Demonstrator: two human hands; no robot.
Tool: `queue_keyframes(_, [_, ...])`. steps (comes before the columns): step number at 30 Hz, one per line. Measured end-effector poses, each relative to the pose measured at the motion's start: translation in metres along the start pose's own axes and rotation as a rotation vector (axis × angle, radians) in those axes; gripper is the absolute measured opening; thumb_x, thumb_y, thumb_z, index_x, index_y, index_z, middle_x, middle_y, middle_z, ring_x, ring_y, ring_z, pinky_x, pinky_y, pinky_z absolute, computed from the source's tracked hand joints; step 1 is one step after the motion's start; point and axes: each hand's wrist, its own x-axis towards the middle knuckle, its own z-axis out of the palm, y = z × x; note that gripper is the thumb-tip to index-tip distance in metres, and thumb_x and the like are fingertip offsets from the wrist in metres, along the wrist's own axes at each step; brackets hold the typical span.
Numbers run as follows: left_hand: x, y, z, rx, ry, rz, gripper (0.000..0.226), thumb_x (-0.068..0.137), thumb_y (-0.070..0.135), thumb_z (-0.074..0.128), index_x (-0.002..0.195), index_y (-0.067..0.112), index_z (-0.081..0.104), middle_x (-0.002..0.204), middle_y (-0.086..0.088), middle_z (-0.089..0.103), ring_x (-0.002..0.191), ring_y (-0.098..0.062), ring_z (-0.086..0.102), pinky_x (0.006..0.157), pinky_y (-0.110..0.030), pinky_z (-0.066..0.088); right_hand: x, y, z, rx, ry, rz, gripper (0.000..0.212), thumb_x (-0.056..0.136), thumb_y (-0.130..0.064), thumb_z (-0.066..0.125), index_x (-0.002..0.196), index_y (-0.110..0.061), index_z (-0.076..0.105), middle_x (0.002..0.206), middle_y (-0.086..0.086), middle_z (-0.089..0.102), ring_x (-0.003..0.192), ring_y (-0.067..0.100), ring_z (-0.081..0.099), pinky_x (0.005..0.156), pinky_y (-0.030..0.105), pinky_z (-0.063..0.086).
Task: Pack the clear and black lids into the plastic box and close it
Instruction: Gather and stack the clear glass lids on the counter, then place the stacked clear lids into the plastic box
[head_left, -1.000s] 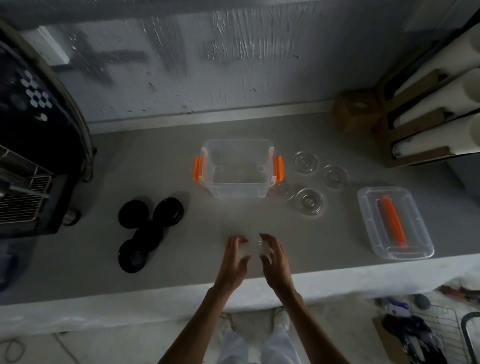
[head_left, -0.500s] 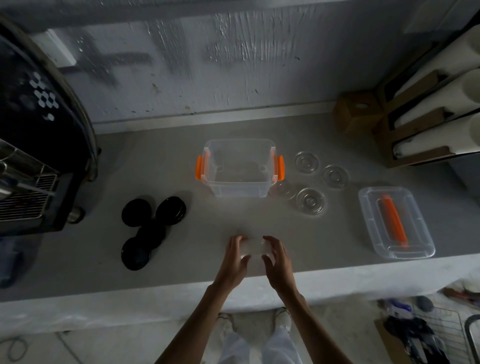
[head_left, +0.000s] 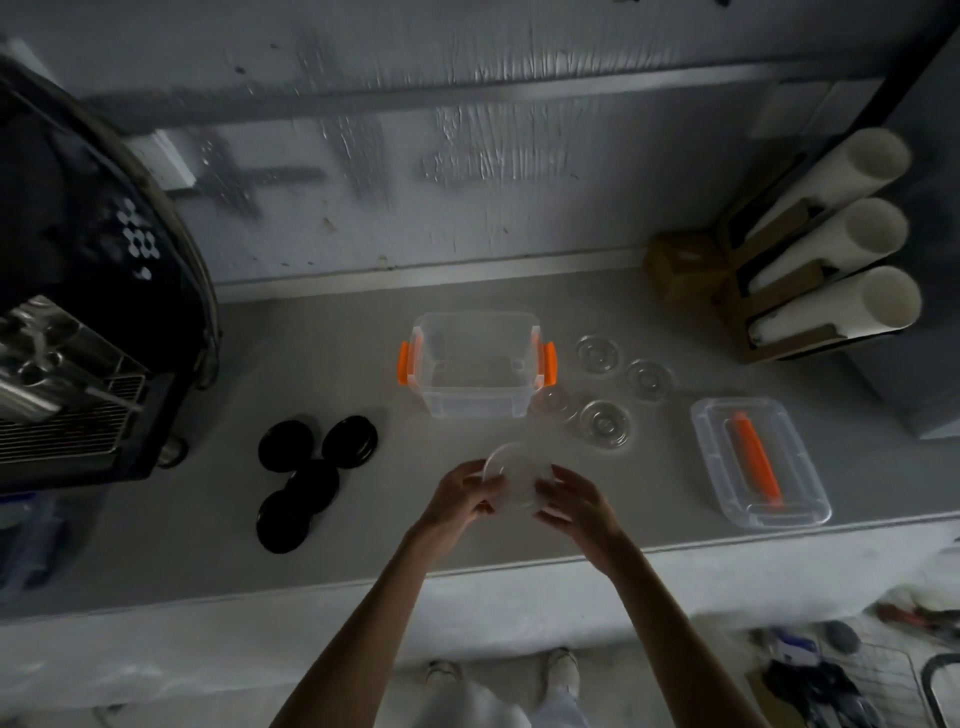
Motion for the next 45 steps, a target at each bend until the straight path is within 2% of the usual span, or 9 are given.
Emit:
queue_keyframes(9, [-0.008, 0.05, 0.006, 0.148, 0.045, 0.07, 0.037, 0.076, 0.009, 0.076, 0.11, 0.001, 0.064, 0.093, -0.017, 0.063, 0.082, -0.028, 0.059, 0.07, -0.037, 0.047, 0.0, -0.047, 0.032, 0.017, 0.035, 0.037, 0.046, 0.083, -0.008, 0.073, 0.124, -0.011, 0.051, 0.118, 0.017, 0.066, 0.095, 0.029, 0.07, 0.072, 0.035, 0.06])
queue_keyframes(14, [0.012, 0.088, -0.001, 0.309, 0.032, 0.14, 0.013, 0.094, 0.028, 0.059, 0.089, 0.022, 0.069, 0.082, 0.001, 0.067, 0.065, -0.002, 0.063, 0.057, -0.017, 0.05, 0.027, -0.069, 0.054, 0.108, 0.103, 0.022, 0.047, 0.081, -0.003, 0.073, 0.12, -0.015, 0.049, 0.107, 0.016, 0.066, 0.083, 0.025, 0.068, 0.062, 0.033, 0.057])
queue_keyframes(16, [0.03, 0.102, -0.006, 0.418, 0.274, 0.186, 0.03, 0.099, 0.033, 0.048, 0.089, 0.016, 0.071, 0.085, -0.012, 0.069, 0.072, -0.016, 0.066, 0.065, -0.029, 0.051, 0.04, -0.075, 0.056, 0.213, 0.152, 0.019, 0.042, 0.083, -0.001, 0.071, 0.118, -0.015, 0.052, 0.109, 0.018, 0.062, 0.084, 0.027, 0.063, 0.063, 0.033, 0.054])
queue_keyframes(18, [0.052, 0.112, -0.014, 0.591, 0.69, 0.261, 0.032, 0.099, 0.024, 0.049, 0.11, 0.0, 0.066, 0.11, -0.027, 0.066, 0.097, -0.035, 0.064, 0.086, -0.041, 0.046, 0.047, -0.077, 0.052, 0.307, 0.203, 0.019, 0.041, 0.084, 0.0, 0.069, 0.12, -0.014, 0.053, 0.113, 0.018, 0.06, 0.086, 0.027, 0.062, 0.06, 0.031, 0.053])
queue_keyframes(20, [0.071, 0.121, -0.023, 0.654, 0.862, 0.175, 0.045, 0.095, 0.026, 0.055, 0.13, -0.002, 0.05, 0.131, -0.028, 0.053, 0.119, -0.039, 0.05, 0.101, -0.044, 0.036, 0.048, -0.075, 0.041, 0.381, 0.222, 0.027, 0.046, 0.083, 0.0, 0.069, 0.125, -0.013, 0.053, 0.119, 0.021, 0.059, 0.089, 0.028, 0.063, 0.058, 0.03, 0.055])
queue_keyframes(25, [0.112, 0.127, -0.049, 0.627, 0.606, 0.054, 0.061, 0.088, 0.027, 0.066, 0.141, 0.013, 0.04, 0.137, -0.024, 0.037, 0.12, -0.043, 0.05, 0.102, -0.045, 0.042, 0.022, -0.064, -0.002, 0.433, 0.267, 0.044, 0.055, 0.075, -0.003, 0.073, 0.127, -0.009, 0.055, 0.112, 0.021, 0.065, 0.091, 0.029, 0.066, 0.058, 0.033, 0.057])
queue_keyframes(30, [0.106, 0.109, -0.059, 0.641, 0.61, 0.154, 0.071, 0.083, -0.001, 0.051, 0.146, 0.029, 0.036, 0.131, -0.023, 0.035, 0.112, -0.046, 0.051, 0.107, -0.044, 0.042, -0.015, -0.07, -0.026, 0.4, 0.306, 0.037, 0.053, 0.081, -0.004, 0.069, 0.132, -0.005, 0.052, 0.114, 0.023, 0.065, 0.096, 0.031, 0.064, 0.064, 0.035, 0.057])
queue_keyframes(40, [0.016, 0.026, -0.02, 0.747, 0.586, 0.282, 0.081, 0.076, -0.012, 0.051, 0.151, 0.008, 0.025, 0.155, -0.015, 0.027, 0.147, -0.03, 0.019, 0.114, -0.041, 0.023, -0.022, -0.111, 0.015, 0.226, 0.109, 0.005, 0.04, 0.085, -0.001, 0.065, 0.123, -0.012, 0.057, 0.113, 0.015, 0.066, 0.101, 0.029, 0.064, 0.072, 0.035, 0.057])
queue_keyframes(45, [-0.024, -0.019, -0.002, 0.797, 0.61, 0.285, 0.071, 0.084, -0.007, 0.048, 0.15, 0.005, 0.024, 0.158, -0.015, 0.022, 0.146, -0.029, 0.024, 0.112, -0.037, 0.028, 0.007, -0.087, 0.056, -0.061, 0.169, 0.14, 0.037, 0.084, 0.001, 0.069, 0.119, -0.006, 0.056, 0.086, 0.011, 0.066, 0.073, 0.021, 0.063, 0.061, 0.03, 0.054])
